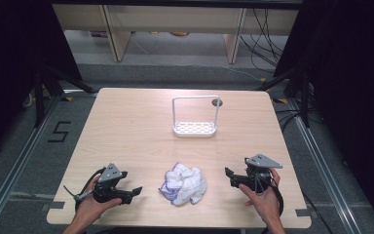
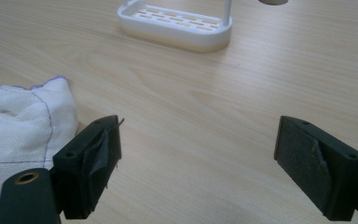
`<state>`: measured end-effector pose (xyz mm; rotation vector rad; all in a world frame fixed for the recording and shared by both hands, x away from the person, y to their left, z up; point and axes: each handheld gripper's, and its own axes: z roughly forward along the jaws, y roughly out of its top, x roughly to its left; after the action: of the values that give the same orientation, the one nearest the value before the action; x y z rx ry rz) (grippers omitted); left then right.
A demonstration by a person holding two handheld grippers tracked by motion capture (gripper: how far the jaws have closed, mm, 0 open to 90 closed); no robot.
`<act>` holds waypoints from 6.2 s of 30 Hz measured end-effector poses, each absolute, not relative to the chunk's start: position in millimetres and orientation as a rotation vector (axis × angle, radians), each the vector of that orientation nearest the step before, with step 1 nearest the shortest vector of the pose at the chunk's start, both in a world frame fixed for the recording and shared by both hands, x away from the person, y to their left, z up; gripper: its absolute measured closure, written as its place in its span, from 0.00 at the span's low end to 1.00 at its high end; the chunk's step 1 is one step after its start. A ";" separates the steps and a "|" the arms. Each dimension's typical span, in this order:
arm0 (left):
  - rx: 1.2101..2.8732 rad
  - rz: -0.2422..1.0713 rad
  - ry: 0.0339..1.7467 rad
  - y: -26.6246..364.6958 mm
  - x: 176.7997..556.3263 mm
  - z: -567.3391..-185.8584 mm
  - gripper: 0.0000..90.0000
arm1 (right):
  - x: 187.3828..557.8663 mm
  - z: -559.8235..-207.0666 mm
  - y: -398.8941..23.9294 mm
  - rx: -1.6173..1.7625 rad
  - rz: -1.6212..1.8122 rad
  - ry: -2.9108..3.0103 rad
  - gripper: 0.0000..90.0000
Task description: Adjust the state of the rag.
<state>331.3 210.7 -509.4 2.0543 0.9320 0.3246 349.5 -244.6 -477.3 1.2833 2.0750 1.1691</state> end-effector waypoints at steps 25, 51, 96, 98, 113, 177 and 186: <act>1.982 0.387 1.043 217.5 338.8 -509.3 0.16 | 332.5 -450.8 -168.0 0.958 1.225 2.387 0.37; 1.994 0.423 1.084 228.3 341.9 -507.6 0.17 | 344.9 -474.2 -60.9 0.649 1.061 2.687 0.61; 2.118 0.221 0.544 144.7 332.4 -507.9 0.51 | 352.1 -421.4 -178.5 0.829 1.312 2.442 0.95; 2.125 0.210 0.533 137.8 333.5 -510.2 0.53 | 353.8 -422.0 -181.2 0.841 1.314 2.450 0.95; 2.129 0.244 0.471 129.8 349.2 -510.6 0.98 | 359.3 -420.7 -197.7 0.892 1.311 2.414 0.95; 2.089 0.109 0.645 137.2 287.8 -496.0 0.51 | 292.8 -469.2 -252.6 1.129 1.002 2.507 0.56; 2.250 0.180 0.522 115.9 290.0 -515.3 0.71 | 291.7 -492.0 -238.8 1.025 0.919 2.628 0.67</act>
<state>290.0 115.9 -515.3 2.2500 0.5216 0.1796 291.7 -238.8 -492.0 1.0245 2.6284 0.9186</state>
